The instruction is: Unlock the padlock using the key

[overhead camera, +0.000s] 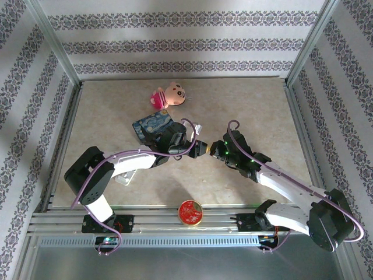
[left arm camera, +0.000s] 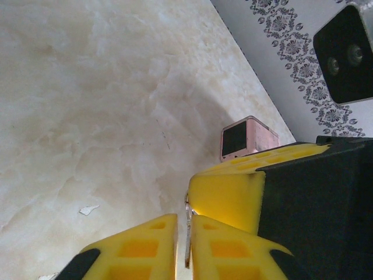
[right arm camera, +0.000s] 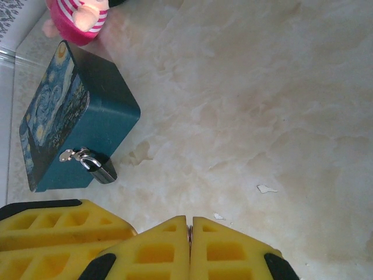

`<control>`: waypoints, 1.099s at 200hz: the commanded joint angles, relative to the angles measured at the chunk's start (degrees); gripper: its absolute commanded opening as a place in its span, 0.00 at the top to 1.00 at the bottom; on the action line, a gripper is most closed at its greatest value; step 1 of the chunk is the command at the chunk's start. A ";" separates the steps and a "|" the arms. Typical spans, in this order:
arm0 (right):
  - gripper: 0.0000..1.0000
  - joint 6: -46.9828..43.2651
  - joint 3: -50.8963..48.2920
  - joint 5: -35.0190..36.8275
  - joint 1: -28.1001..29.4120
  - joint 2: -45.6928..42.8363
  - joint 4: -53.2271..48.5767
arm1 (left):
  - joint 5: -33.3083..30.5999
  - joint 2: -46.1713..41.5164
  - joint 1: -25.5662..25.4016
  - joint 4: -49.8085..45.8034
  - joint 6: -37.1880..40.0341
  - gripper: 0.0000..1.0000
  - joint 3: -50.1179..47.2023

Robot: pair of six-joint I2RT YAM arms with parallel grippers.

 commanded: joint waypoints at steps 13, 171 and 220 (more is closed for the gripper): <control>1.00 0.57 -0.99 -0.18 -0.34 -1.45 1.00 | -0.19 0.96 -0.82 1.82 0.12 0.97 1.35; 0.50 -18.15 -2.57 -15.46 -2.97 -11.87 4.30 | -3.14 -17.86 1.11 -19.87 30.80 1.00 2.25; 0.48 -27.78 -1.59 -27.33 -2.84 -15.89 7.58 | 5.49 -23.49 2.98 -22.88 37.64 1.00 1.49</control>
